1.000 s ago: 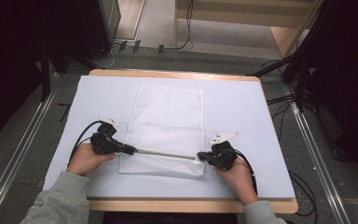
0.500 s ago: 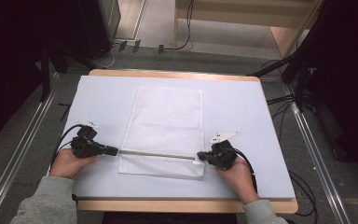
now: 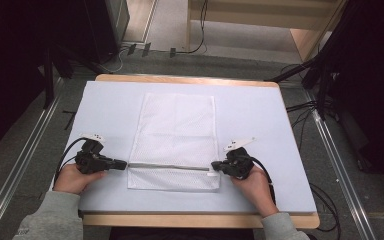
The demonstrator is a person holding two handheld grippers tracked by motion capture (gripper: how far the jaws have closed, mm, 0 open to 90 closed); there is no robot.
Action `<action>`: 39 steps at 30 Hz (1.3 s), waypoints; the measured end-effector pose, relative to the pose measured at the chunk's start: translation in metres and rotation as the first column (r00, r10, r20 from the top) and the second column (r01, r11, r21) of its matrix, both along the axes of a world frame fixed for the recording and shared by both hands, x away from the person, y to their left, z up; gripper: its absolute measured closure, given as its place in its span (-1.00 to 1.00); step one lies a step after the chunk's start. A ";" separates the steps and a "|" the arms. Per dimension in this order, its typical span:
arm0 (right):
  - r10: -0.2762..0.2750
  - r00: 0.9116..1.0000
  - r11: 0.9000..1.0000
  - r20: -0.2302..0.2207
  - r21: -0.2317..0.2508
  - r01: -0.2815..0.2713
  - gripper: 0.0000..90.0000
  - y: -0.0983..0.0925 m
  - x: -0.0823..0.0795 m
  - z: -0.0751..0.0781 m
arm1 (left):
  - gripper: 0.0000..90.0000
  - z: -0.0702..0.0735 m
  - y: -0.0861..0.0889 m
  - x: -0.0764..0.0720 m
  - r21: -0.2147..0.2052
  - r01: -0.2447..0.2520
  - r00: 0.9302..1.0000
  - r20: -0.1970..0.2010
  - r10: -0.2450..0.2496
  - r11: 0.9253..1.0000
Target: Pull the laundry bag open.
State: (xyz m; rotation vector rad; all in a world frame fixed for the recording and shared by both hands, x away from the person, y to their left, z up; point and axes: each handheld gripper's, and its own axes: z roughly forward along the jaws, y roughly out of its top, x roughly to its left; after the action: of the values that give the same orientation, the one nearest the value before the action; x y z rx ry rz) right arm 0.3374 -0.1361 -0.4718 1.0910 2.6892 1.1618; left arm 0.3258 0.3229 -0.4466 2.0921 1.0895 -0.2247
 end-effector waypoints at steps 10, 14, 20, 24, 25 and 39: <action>-0.005 1.000 1.000 -0.011 0.025 0.006 0.64 0.005 0.006 0.003 | 0.39 0.007 0.009 -0.003 -0.011 -0.052 0.996 0.077 0.052 0.999; -0.012 1.000 1.000 0.001 0.025 0.012 0.51 0.005 0.006 0.004 | 0.15 0.009 0.010 -0.004 0.001 -0.061 0.991 0.116 0.060 0.998; -0.033 0.999 0.999 0.017 0.042 0.032 0.38 0.001 0.007 0.005 | -0.01 0.014 0.014 -0.003 -0.018 -0.082 0.984 0.158 0.084 0.996; -0.057 0.998 0.997 0.031 0.052 0.055 0.29 -0.003 0.008 0.006 | -0.04 0.015 0.020 0.000 -0.032 -0.106 0.979 0.170 0.110 0.994; -0.060 0.997 0.997 0.037 0.053 0.058 0.27 -0.004 0.008 0.007 | -0.04 0.015 0.021 0.000 -0.035 -0.110 0.979 0.169 0.115 0.993; -0.175 0.982 0.982 0.067 0.079 0.170 -0.05 -0.033 0.014 0.008 | -0.15 0.010 0.031 0.012 0.007 -0.201 0.964 0.177 0.197 0.980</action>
State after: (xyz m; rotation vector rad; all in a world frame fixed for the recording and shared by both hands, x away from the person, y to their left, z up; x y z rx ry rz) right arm 0.3517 -0.1687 -0.4642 1.2373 2.4588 1.2517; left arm 0.3379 0.3540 -0.4361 1.9655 1.1894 0.0707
